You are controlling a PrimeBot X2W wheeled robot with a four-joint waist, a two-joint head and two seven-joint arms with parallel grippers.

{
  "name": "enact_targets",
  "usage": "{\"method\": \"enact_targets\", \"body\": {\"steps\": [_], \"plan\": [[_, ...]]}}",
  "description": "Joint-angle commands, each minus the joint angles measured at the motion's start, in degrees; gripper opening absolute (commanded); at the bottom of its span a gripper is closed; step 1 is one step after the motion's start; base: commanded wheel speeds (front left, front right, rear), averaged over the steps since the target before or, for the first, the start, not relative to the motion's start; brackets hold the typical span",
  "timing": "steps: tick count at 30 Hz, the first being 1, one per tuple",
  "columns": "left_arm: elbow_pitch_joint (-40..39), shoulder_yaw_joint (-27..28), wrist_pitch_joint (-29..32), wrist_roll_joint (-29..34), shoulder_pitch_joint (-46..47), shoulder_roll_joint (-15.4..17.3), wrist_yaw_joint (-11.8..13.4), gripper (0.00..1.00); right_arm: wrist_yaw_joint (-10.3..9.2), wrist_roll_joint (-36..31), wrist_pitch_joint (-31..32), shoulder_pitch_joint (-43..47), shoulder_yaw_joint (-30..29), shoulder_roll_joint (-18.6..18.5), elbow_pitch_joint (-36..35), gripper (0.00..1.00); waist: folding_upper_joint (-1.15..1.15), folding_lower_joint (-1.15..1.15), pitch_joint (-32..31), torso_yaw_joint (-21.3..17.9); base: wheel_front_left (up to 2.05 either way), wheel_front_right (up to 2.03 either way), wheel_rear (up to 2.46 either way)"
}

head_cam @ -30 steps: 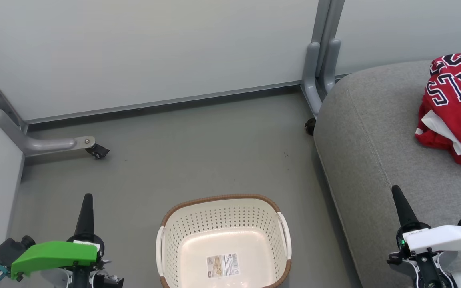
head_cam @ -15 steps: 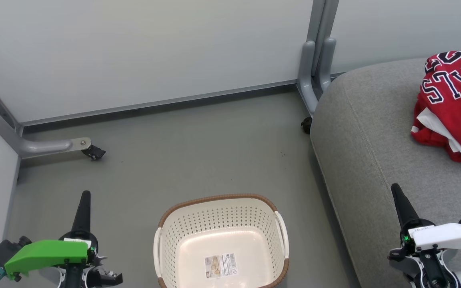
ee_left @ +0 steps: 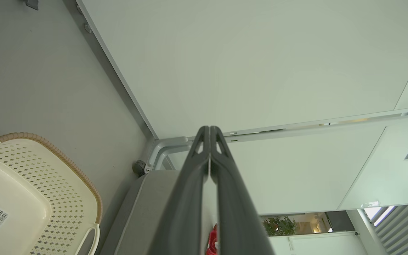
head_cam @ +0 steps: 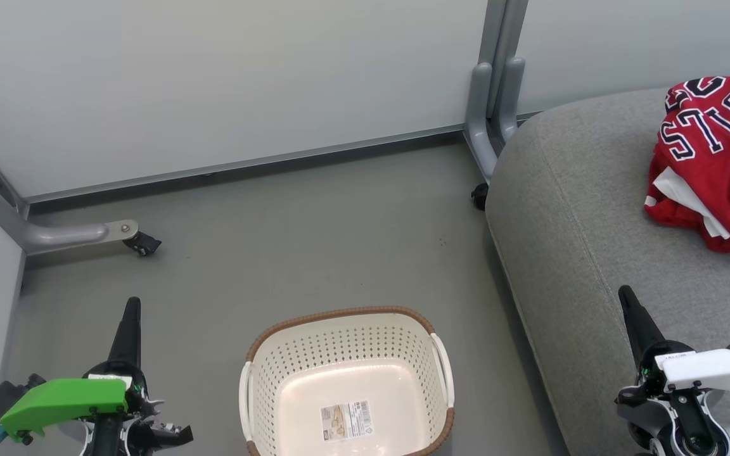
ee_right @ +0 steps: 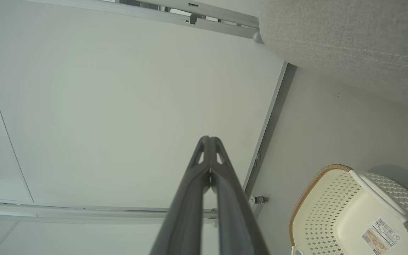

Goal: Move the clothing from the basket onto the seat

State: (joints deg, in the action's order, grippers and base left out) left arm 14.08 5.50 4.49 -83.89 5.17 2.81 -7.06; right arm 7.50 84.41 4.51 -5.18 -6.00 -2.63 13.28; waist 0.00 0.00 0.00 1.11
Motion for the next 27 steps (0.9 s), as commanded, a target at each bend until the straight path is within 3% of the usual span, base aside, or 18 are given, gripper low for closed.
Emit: {"method": "enact_targets", "body": {"steps": [1,19,27], "plan": [[-0.15,0.37,0.35,-1.49,1.06,0.13,-0.29,0.0,-0.01,1.21,0.38,-0.62,-0.22,-0.34,0.09,0.0,0.0,0.0,0.02,-0.09,0.0,0.0,0.0],[-0.01,1.21,2.2,-8.67,1.41,0.13,-0.61,0.0,-0.02,8.05,2.26,-1.32,-0.64,-0.4,0.86,0.0,0.0,0.0,0.17,-1.06,0.0,0.0,0.0],[-0.01,1.19,2.26,-8.6,1.36,0.13,-0.62,0.0,-0.02,8.1,2.21,-1.31,-0.62,-0.4,0.86,0.0,0.0,0.0,0.17,-1.11,0.0,0.0,0.0]]}}
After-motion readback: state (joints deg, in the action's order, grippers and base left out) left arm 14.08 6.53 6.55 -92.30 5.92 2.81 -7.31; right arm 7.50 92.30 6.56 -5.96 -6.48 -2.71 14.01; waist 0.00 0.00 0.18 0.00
